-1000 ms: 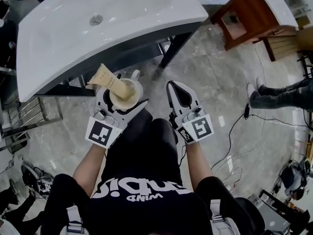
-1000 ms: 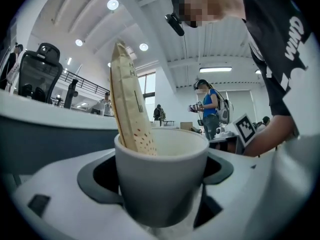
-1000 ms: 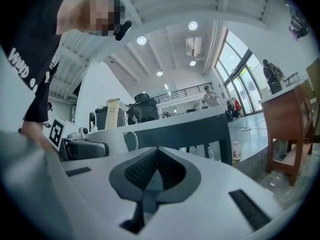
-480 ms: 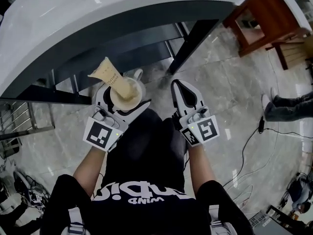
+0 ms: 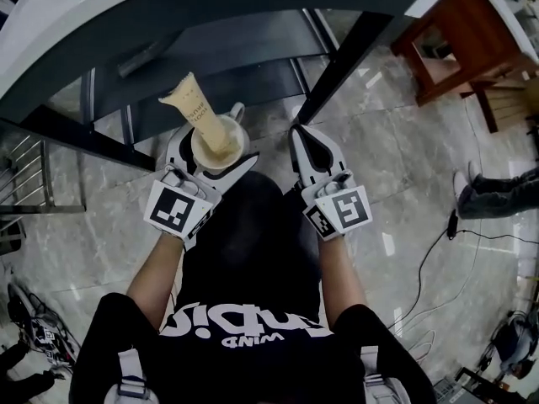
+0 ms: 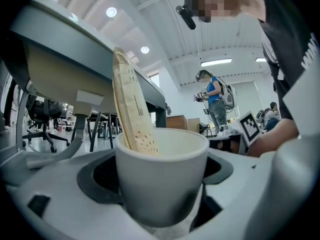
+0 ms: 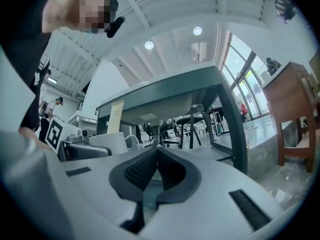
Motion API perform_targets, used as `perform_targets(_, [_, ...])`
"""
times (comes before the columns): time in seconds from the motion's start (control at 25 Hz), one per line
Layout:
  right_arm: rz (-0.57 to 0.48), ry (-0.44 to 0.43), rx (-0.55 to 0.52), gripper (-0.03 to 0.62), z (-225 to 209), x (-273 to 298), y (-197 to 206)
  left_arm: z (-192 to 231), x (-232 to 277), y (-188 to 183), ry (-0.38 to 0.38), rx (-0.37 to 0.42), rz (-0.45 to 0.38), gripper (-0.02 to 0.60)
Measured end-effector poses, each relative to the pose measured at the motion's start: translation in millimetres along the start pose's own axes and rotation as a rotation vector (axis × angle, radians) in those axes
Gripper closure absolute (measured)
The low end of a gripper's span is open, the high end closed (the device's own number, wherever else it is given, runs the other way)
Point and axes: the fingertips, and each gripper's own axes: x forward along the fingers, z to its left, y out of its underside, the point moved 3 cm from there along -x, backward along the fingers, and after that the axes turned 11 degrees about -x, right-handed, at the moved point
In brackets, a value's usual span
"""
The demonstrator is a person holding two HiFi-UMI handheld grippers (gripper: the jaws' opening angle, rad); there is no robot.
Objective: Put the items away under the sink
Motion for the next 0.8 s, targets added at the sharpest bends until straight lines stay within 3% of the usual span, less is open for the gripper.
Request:
perform_targets(0.44, [-0.021,0.004,-0.01,0.575,9,-5,-12,17,6,4,-0.038,-0.034,-0.018,0.115])
perform_targets(0.8, [-0.029,-0.011,-0.02,0.574,14,0,-16,53,33,10,-0.098,0.001,-0.013,0.115])
